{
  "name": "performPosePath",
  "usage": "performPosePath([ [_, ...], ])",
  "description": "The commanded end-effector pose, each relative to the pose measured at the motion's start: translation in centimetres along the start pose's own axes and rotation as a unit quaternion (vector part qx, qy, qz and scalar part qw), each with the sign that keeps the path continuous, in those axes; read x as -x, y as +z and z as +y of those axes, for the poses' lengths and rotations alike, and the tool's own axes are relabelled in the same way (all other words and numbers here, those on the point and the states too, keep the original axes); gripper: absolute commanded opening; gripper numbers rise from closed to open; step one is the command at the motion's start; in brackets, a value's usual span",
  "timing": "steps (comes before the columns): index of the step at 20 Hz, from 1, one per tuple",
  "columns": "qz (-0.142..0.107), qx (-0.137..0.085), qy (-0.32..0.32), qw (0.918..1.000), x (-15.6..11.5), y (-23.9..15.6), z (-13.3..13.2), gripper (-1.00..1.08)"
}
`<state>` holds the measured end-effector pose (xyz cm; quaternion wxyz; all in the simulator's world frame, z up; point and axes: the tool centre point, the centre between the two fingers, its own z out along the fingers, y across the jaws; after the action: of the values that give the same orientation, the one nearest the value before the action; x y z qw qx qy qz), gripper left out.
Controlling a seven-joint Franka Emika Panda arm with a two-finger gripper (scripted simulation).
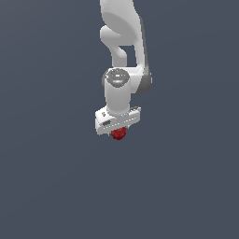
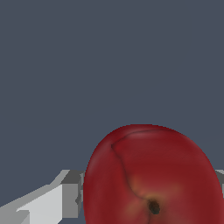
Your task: Pick up the object and move it to a goal position.
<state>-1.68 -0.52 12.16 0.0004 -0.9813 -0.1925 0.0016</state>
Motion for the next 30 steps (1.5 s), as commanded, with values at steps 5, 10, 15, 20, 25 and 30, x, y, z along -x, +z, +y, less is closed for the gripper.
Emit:
performPosePath([
  [5,0.002,0.000,0.000,1.0000,0.4,-7.1,2.9,-1.00],
  [10,0.002,0.000,0.000,1.0000,0.6,-12.5,5.1,-1.00],
  [15,0.002,0.000,0.000,1.0000,0.8,-17.0,7.0,-1.00],
  [20,0.002,0.000,0.000,1.0000,0.8,-20.0,8.4,-1.00],
  [25,0.001,0.001,0.000,1.0000,0.7,-21.6,9.1,-1.00],
  [30,0.001,0.001,0.000,1.0000,0.6,-21.9,9.3,-1.00],
])
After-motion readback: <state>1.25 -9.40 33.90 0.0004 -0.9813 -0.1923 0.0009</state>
